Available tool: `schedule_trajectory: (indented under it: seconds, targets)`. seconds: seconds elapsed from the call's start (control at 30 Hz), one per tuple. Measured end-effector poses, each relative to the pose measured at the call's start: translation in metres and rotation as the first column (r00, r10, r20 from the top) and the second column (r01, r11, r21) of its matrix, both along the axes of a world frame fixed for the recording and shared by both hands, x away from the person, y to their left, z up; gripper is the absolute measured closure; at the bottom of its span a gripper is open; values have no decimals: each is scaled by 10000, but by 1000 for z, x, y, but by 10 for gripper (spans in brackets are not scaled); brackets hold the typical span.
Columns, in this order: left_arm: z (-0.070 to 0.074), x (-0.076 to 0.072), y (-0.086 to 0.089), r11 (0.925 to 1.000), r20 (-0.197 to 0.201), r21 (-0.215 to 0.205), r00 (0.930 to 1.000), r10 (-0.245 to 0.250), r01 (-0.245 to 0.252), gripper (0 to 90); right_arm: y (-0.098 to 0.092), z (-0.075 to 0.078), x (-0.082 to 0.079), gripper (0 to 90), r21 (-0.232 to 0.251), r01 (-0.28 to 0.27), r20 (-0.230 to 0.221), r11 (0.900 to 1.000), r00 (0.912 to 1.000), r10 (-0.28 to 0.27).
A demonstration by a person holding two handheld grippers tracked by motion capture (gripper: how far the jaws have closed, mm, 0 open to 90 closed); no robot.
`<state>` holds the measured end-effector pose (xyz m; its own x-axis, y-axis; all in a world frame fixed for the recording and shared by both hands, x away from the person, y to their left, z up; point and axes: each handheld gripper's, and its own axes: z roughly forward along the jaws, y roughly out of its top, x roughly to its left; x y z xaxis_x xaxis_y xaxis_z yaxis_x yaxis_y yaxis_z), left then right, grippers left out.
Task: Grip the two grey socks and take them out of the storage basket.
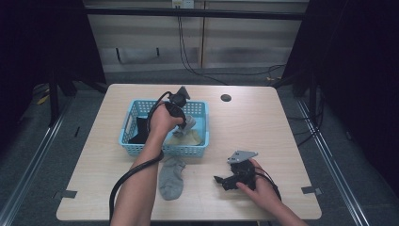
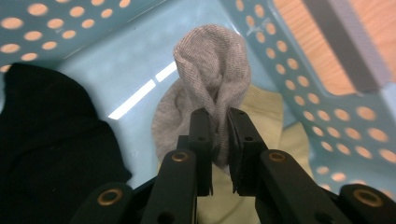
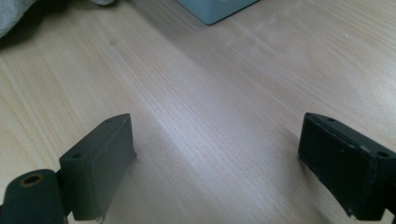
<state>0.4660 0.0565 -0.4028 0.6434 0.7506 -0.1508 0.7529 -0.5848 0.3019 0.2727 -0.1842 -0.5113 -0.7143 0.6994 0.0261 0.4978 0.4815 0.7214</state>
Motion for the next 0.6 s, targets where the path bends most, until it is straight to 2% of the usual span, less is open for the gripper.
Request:
schedule_trajectory:
  seconds: [0.1, 0.43, 0.6]
  targets:
    - [11, -2, 5, 9997, -31, 127, 9998, -221, 221, 811, 0, 0, 0, 101, 0, -2, 3, 10000, 10000, 2]
    - [32, -7, 12, 9992, -340, 229, 9989, -310, 318, 810, 0, 0, 0, 102, -1, 0, -29, 10000, 10000, 0]
    - [42, -10, 14, 9990, -358, 237, 9987, -370, 378, 811, 0, 0, 0, 102, -3, 2, -31, 10000, 10000, -2]
